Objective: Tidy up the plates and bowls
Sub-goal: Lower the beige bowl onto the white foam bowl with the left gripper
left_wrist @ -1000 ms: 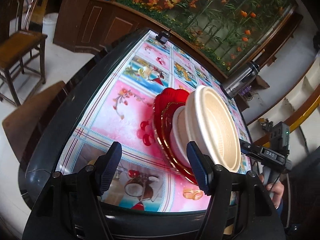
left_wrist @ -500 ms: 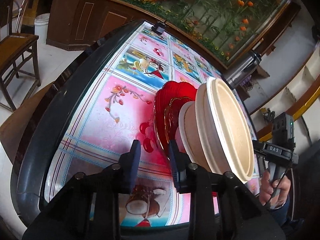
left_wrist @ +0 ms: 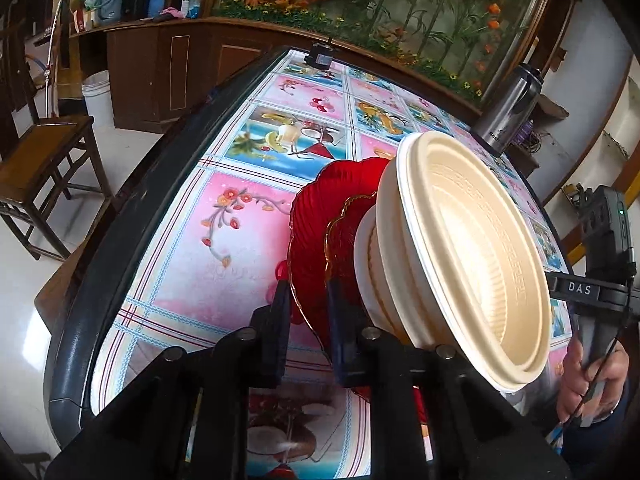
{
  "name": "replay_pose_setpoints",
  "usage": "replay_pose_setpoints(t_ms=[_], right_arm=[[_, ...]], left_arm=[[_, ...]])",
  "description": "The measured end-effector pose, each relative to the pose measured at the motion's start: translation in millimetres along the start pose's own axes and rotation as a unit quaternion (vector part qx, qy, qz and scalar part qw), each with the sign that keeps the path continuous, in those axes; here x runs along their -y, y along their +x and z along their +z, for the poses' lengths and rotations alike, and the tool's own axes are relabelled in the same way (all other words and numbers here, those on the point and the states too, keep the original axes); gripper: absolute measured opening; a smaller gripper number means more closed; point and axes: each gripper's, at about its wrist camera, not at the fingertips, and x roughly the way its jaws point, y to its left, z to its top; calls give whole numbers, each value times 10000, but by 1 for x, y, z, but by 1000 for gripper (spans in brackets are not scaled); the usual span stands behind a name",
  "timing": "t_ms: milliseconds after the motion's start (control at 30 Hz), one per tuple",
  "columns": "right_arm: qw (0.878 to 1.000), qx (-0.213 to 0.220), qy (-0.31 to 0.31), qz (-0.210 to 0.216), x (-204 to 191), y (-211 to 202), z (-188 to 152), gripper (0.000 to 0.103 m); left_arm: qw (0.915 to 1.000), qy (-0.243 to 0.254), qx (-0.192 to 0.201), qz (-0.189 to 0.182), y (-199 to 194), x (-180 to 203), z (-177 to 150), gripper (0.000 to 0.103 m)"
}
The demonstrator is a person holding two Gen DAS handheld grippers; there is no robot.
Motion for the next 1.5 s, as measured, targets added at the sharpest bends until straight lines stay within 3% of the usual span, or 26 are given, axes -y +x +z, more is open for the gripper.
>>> replay_pose_setpoints(t_ms=[433,733,1033,1400,1500], right_arm=[[9991,334,156,-217,29,-35,-4,11],[9940,684,635,-563,92,-79,-4,11],[9837,998,1100,-1010,150,-107,-4,11],[9789,1162,1139,-1235,168,-110,5,12],[9791,1176,1099,-1243,168,-109,6,13]], left_arm=[[9996,163,-97,-188,18,49,11,15],[9976,439,-274,-459,55,122,24,14],[9959,758,-309,-382,91,190,33,15],[9962,851,-20,-203,103,208,35,19],[9965,766,-9,-338,102,203,35,19]])
